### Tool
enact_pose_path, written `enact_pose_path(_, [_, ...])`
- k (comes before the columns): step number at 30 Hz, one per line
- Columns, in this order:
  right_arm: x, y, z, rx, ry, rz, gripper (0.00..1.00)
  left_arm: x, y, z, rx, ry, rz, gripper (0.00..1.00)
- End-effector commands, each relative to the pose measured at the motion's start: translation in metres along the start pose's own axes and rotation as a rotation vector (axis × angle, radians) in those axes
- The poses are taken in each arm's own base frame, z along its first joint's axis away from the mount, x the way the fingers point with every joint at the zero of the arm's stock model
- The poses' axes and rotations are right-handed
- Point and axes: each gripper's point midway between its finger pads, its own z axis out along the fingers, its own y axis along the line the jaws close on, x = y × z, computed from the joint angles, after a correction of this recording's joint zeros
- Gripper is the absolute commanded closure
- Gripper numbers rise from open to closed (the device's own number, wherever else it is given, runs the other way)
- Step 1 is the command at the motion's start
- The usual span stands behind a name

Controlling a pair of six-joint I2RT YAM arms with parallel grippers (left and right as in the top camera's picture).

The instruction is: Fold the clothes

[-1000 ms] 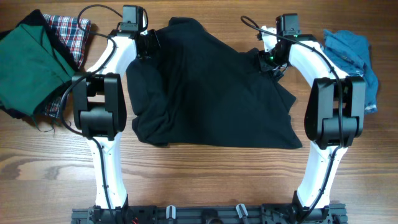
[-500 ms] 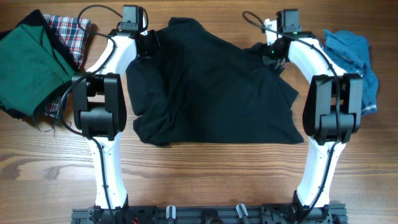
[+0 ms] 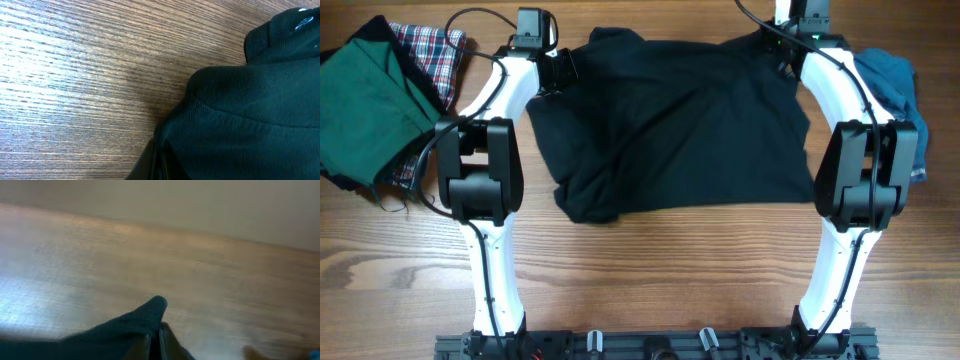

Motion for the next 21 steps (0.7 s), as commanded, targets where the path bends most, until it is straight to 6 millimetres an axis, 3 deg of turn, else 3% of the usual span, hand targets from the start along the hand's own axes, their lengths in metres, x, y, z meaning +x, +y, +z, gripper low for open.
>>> enact_pose_path(1, [-0.005,-0.038,0.004,0.168,-0.026,0.078,0.00,0.019,0.008,0.014,-0.029,0.057,-0.002,0.96])
enact_pose_path(4, [0.007,-0.042,0.003,0.176,0.022,0.095,0.00,0.019,0.010,0.014,-0.034,0.058,-0.003,0.96])
enact_pose_path(7, [0.021,-0.040,-0.003,0.165,0.094,0.097,0.00,0.010,0.014,0.000,-0.034,0.042,-0.015,0.96])
enact_pose_path(9, [0.020,-0.038,-0.015,0.147,0.113,0.137,0.00,-0.004,0.016,-0.019,-0.031,0.011,-0.027,0.93])
enact_pose_path(13, [0.008,-0.007,-0.052,-0.062,0.133,0.149,0.00,-0.027,0.015,-0.074,-0.024,-0.043,-0.045,0.75])
enact_pose_path(14, [0.003,0.008,-0.084,-0.167,0.161,0.193,0.00,-0.024,0.010,-0.113,-0.029,-0.029,-0.048,0.51])
enact_pose_path(18, [-0.002,0.019,-0.123,-0.252,0.190,0.216,0.00,-0.007,0.003,-0.158,-0.019,0.025,-0.053,0.27])
enact_pose_path(21, [0.008,0.031,-0.152,-0.327,0.258,0.227,0.00,0.027,-0.002,-0.187,0.002,0.154,-0.075,0.25])
